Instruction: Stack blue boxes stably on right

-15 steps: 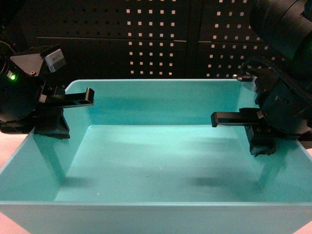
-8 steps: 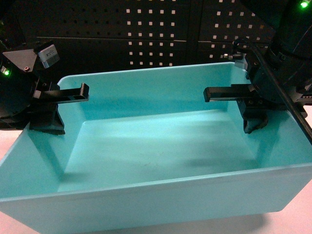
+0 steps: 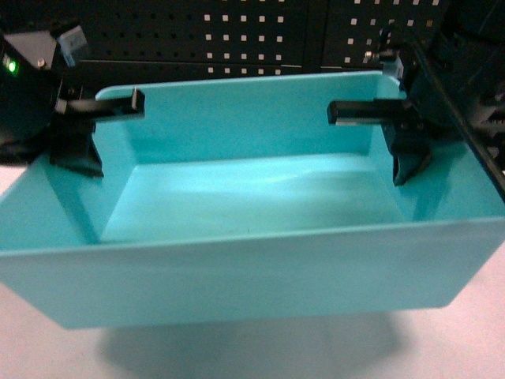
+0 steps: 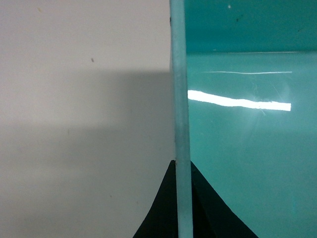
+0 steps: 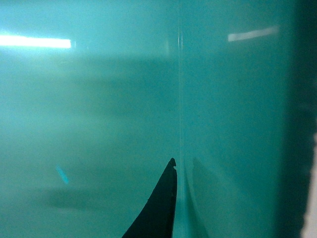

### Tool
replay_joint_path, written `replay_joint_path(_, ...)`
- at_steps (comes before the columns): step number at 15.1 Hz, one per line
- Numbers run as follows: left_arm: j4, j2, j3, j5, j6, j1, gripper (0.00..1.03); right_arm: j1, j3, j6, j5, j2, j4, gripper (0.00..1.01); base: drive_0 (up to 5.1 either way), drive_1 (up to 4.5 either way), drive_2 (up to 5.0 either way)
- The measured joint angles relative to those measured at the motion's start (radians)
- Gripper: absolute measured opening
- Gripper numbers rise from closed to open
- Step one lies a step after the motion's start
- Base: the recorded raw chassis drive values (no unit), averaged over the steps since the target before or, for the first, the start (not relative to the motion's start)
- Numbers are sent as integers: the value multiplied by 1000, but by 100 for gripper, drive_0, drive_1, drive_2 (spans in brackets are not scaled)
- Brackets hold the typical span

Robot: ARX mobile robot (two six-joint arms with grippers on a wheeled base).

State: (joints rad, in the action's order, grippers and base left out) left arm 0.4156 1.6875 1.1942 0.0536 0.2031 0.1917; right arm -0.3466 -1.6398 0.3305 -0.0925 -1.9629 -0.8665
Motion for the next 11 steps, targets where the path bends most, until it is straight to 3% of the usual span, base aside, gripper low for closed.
replay_joint_path(1,27,-13,56,14,-2,1,2,0,-45,21,1,8,-32,8,0,0,0)
replay_joint_path(2,141,-52,129,3,-8,5,2,0,-64,69,20,58,-125,8,0,0,0)
replay_joint_path(3,280,-85,218,-49,2,11,2,6,-70,106,35,121,-233,8,0,0,0)
replay_joint_path(4,332,-98,272,-72,12,12,2,14,-91,119,32,162,-282,8,0,0,0)
replay_joint_path(11,390,-122,167,-133,60,18,2,13,-61,71,8,169,-311,8,0,0,0)
